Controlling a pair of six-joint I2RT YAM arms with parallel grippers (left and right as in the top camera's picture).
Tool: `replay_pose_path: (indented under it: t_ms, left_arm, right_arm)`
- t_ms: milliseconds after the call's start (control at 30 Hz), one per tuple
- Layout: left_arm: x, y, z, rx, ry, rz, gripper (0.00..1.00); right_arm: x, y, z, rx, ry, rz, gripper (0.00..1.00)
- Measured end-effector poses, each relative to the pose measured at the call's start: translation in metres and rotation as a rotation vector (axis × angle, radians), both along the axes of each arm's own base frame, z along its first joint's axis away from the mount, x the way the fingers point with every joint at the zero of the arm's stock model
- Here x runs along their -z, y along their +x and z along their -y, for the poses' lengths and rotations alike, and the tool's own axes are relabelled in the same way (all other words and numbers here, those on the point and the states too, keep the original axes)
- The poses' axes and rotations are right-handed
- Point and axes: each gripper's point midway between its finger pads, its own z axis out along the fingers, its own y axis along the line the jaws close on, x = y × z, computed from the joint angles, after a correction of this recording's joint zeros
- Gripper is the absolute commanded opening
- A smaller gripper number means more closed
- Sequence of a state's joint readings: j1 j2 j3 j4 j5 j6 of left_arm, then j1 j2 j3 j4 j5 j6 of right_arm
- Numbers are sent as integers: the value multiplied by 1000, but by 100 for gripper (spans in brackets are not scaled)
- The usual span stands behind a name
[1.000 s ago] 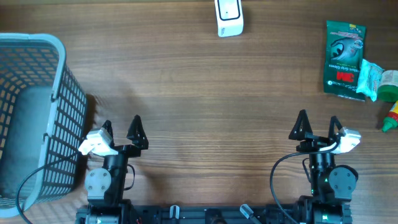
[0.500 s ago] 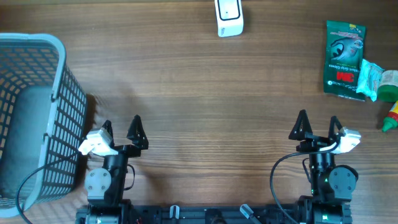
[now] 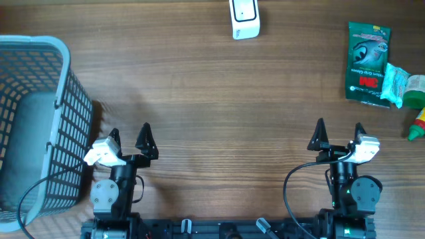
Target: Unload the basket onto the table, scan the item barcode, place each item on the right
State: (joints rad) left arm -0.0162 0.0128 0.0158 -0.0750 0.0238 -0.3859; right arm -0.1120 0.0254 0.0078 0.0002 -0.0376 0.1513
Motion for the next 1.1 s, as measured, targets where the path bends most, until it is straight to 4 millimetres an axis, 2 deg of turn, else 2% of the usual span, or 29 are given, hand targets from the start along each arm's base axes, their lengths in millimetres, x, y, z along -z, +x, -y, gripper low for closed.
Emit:
replay_pose_path:
  t_ms: [133, 300, 400, 1100]
  left_arm:
    - [0, 0, 0, 0, 0, 0, 100]
    - [0, 0, 0, 0, 0, 0, 100]
    - [0, 0, 0, 0, 0, 0, 100]
    - [0, 0, 0, 0, 0, 0, 100]
  right_arm:
    - [0, 0, -1, -5, 0, 0, 100]
    - [0, 1, -21, -84, 0, 0, 100]
    - [0, 1, -26, -105, 0, 0, 100]
    - [0, 1, -26, -106, 0, 0, 100]
